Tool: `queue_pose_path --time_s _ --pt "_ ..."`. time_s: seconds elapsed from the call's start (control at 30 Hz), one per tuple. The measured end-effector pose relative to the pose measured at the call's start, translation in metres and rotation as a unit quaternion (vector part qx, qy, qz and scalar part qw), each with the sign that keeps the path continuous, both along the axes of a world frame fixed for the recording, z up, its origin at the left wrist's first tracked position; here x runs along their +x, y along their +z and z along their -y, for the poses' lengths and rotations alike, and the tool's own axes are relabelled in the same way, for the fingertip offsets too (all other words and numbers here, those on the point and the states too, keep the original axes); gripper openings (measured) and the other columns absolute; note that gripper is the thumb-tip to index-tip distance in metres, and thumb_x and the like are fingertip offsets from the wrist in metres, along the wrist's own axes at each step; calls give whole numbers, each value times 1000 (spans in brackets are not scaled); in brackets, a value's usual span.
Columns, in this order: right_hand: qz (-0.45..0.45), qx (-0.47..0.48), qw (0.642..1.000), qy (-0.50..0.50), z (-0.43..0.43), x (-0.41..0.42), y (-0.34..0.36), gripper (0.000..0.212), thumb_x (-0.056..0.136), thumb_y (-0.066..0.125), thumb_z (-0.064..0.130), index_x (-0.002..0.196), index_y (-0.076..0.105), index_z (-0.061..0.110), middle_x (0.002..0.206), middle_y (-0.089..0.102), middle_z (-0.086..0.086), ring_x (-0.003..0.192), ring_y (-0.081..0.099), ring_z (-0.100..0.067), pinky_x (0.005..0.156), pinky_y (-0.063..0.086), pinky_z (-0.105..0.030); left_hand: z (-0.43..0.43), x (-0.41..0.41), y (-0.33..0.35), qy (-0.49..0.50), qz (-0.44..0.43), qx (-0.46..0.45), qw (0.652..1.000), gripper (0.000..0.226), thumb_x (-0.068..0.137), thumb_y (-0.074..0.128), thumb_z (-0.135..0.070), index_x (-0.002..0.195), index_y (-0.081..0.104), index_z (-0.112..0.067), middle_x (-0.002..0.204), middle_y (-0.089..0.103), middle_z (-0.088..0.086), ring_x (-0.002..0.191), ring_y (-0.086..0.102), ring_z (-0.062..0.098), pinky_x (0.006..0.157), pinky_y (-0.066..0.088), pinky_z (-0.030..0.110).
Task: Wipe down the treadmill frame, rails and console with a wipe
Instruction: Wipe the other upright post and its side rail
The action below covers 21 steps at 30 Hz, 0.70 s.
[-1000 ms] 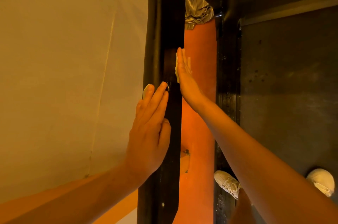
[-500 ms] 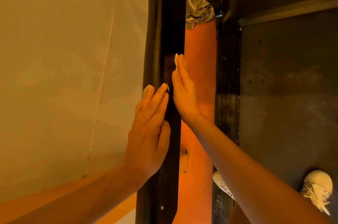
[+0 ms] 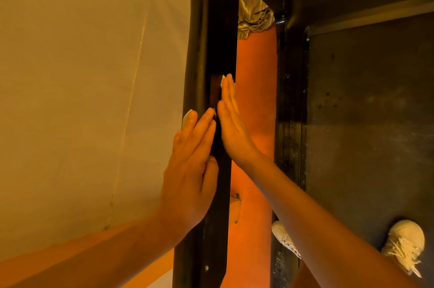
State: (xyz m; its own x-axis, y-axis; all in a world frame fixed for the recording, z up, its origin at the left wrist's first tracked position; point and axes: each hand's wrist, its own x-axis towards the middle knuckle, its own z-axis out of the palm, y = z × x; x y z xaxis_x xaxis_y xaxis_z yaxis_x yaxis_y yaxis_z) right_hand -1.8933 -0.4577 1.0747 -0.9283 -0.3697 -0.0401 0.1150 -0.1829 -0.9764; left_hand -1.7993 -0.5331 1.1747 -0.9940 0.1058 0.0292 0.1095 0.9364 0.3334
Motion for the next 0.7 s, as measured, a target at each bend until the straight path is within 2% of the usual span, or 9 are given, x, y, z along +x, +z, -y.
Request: queue_pose_path --time_s 0.23,0.37,0.5,0.63,0.7 --pt "-118 78 989 38 -17 -16 -25 64 108 18 47 161 -8 22 171 -15 4 156 -16 -7 128 -8 -40 -1 0 -1 1 2 -4 1000 57 100 38 -12 156 32 -7 167 25 -1 157 8 20 117 29 64" --pt "-109 83 989 51 -15 13 -38 68 104 15 60 158 -13 30 167 -21 13 155 -17 -5 128 -8 -39 -1 0 0 -2 -2 -4 1000 57 100 37 -13 156 30 -9 167 25 -2 157 9 20 117 29 64" --pt "-108 91 990 31 -11 -16 -25 77 100 12 68 160 -12 25 169 -17 8 155 -16 -5 125 -11 -33 -2 -1 1 -3 0 -9 1000 57 100 37 -12 156 31 -7 166 25 0 157 9 20 119 27 62" --pt "-100 60 992 42 -15 -8 -23 71 102 17 62 159 -11 28 168 -17 9 155 -16 -5 129 -4 -42 -1 0 0 -3 -2 -9 1000 57 99 37 -12 156 32 -6 166 26 0 157 9 20 119 28 63" --pt "-91 58 993 55 -17 18 -31 73 102 18 66 158 -12 31 167 -20 12 155 -16 -6 129 -1 -44 -1 1 0 -3 -4 -6 1000 56 100 38 -12 156 33 -6 166 26 0 157 10 20 118 29 63"
